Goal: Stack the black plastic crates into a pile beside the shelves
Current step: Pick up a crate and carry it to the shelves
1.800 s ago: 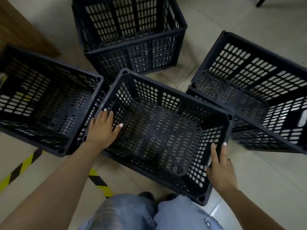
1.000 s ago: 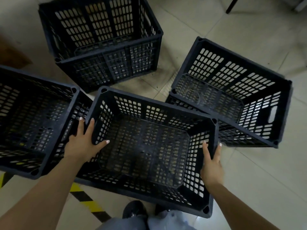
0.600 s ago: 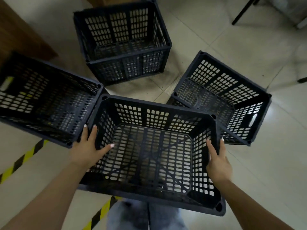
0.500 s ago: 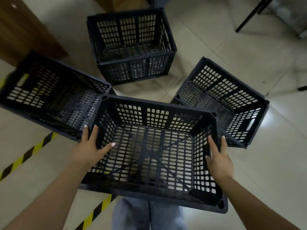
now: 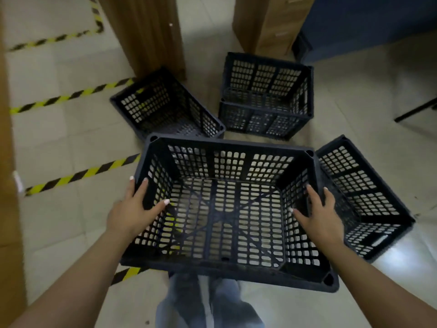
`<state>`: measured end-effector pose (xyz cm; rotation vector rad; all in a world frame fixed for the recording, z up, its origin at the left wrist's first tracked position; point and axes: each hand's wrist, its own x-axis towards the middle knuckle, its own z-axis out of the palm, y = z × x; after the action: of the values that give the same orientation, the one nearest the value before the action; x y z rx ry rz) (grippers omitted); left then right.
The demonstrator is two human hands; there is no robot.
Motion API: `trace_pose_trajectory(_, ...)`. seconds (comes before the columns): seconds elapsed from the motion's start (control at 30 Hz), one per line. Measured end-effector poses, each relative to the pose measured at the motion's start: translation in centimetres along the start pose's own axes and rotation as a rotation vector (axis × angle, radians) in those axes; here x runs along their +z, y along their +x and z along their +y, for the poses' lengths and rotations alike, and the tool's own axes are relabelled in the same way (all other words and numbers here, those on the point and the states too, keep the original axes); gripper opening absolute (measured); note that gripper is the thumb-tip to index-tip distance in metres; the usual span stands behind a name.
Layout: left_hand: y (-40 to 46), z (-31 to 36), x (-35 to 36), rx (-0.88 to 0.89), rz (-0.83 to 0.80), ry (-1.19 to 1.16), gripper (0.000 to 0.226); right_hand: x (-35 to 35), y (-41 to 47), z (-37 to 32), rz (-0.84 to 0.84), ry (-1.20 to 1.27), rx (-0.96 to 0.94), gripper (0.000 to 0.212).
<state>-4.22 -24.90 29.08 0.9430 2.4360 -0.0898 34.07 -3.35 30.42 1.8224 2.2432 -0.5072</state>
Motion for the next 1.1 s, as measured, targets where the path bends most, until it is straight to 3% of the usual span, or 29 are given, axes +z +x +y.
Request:
trace_pose_trajectory(0.2,-4.8,-8.7,1.3,-0.135,0.012,-0.113,0.108,0.8,-2.7,-6.6,0.009,-0.037,-0.136,0.076)
trace_pose_trajectory(0.4,-9.1,-18.6,2.1,-0.233,0.035,-0.194,0.100,4.5,-7.7,-14.1,0.017,-0.020,-0.235,0.063)
trace_pose_trajectory(0.73,-13.7,-38.1,0.4,-0.299,0.104,-0.325,0.105,10.3,-17.6,-30.1,0.060,0.060,-0.377,0.061)
trace_pose_trajectory(1.1,-10.1,-48.1,-1.1,-0.414,0.100,-0.364,0.096,16.7,-15.3,-42.3,-0.004,0.069,-0.464,0.058)
